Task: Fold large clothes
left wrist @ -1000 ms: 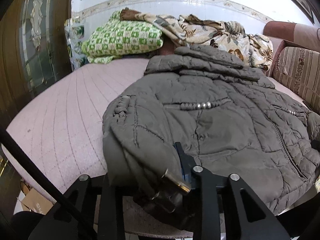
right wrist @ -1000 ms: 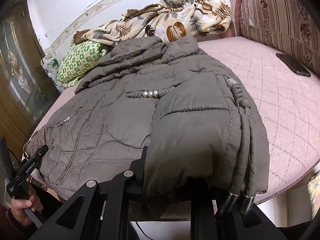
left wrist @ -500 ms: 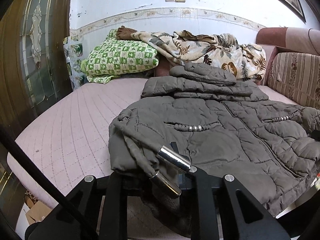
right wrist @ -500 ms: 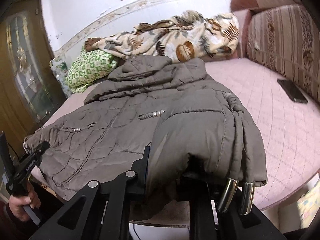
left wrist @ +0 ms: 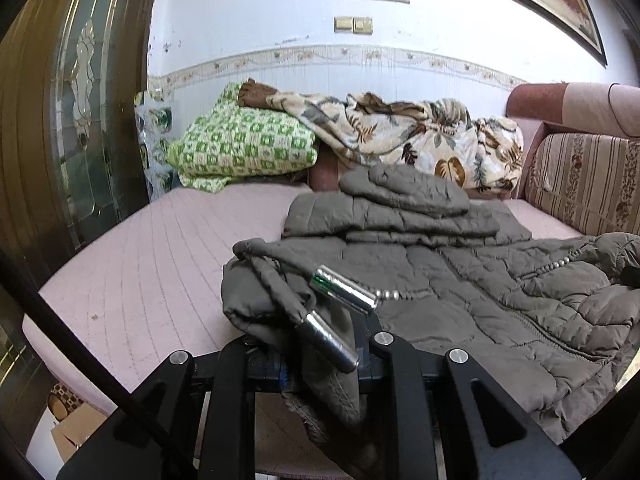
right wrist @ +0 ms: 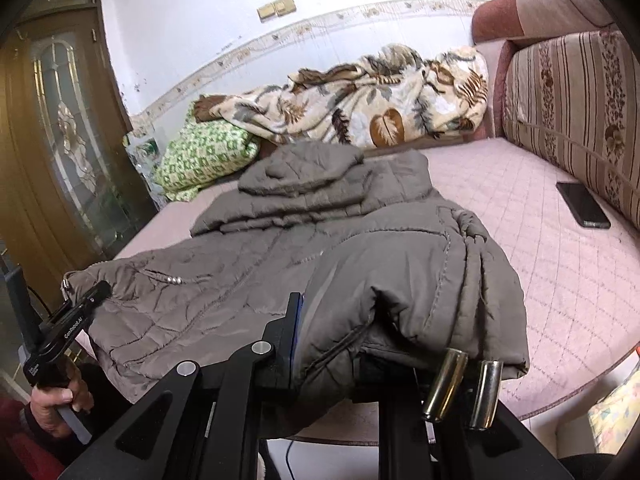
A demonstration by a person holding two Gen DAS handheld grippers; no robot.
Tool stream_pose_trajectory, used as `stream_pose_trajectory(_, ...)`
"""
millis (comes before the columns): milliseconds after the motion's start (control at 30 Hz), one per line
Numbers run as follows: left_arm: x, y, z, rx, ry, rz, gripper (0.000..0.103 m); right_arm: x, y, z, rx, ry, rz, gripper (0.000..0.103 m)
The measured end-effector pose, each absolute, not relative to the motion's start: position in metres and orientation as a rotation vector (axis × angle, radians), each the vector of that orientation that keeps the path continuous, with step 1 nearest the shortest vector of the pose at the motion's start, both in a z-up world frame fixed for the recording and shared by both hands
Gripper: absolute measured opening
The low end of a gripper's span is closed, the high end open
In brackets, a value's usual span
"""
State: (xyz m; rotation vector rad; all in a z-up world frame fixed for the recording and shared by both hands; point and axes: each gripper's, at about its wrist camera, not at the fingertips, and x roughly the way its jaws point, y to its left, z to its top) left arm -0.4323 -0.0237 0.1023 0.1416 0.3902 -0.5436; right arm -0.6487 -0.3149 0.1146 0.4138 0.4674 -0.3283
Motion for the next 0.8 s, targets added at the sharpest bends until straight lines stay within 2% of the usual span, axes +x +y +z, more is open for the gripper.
stream_pose_trajectory(300,-0.424,-0.021,0.137,0.109,0.337,-0.545,0.02,-0.655,-0.315,0.143,0.376,0.395,-0.32,0.017)
stream_pose_trajectory(800,-0.405,-0.037,0.165,0.067,0.309,-0.537,0.02,-0.636,-0.327,0.177,0.338,0.301,-0.313,0.017)
